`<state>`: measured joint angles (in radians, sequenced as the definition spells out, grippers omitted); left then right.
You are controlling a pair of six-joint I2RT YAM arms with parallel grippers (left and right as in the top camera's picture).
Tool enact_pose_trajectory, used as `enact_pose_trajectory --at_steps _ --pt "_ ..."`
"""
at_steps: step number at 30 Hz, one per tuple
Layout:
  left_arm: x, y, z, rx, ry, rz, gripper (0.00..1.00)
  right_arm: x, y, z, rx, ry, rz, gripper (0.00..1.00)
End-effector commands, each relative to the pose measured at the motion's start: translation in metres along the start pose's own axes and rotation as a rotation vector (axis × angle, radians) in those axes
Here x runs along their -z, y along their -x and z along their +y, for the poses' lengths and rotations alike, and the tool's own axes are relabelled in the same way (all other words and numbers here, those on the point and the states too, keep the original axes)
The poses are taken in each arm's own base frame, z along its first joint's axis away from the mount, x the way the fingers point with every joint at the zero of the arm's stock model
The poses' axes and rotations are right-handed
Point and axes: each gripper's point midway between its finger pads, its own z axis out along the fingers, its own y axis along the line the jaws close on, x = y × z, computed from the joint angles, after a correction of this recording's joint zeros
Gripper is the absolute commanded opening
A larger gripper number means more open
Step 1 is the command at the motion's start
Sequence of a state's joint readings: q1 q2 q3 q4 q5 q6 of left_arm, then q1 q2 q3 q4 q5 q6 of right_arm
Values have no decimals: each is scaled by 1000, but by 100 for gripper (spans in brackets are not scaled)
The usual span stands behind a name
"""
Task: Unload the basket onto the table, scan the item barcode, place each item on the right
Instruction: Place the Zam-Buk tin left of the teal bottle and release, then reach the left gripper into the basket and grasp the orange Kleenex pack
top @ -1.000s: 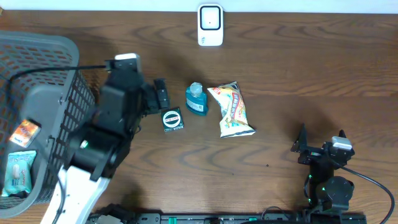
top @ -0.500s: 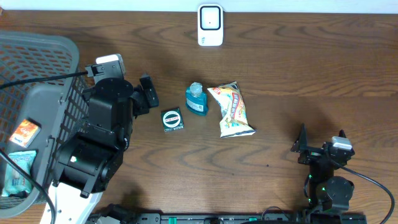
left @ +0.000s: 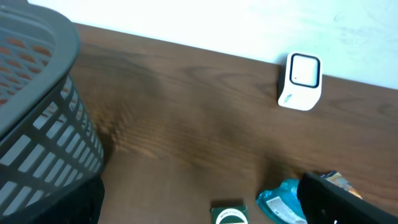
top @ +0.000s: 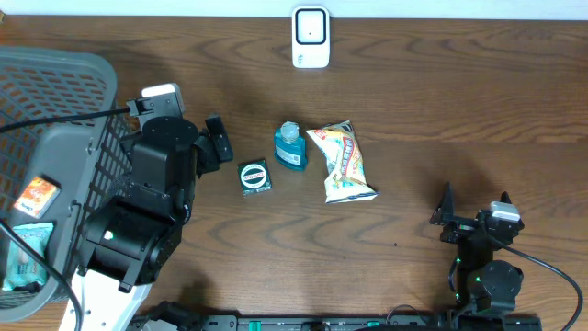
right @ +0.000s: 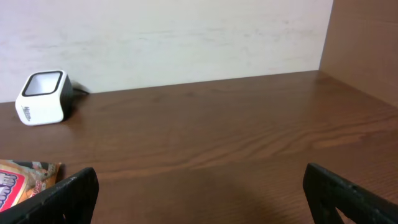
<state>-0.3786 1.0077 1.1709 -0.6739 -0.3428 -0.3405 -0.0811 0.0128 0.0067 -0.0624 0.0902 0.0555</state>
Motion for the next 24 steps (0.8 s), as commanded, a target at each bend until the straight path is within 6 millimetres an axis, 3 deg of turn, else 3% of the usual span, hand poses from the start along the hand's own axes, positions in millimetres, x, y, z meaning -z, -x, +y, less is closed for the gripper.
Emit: enact_pose_trajectory --at_steps 1,7,10,14,19,22,24 --pt "1 7 1 19 5 -32 98 0 0 -2 12 -11 -1 99" --pt "4 24 -5 47 -21 -93 98 0 0 -2 12 -11 0 99" --pt "16 51 3 81 24 -182 98 0 0 -2 12 -11 -1 99" --pt "41 89 28 106 146 -303 98 0 0 -2 12 -11 0 99" --pt "72 123 82 183 339 -402 98 0 0 -2 12 -11 -1 99" --pt "79 121 123 289 461 -406 98 0 0 -2 12 -11 -1 99" --pt "80 108 152 377 551 -380 98 0 0 -2 12 -11 -1 99"
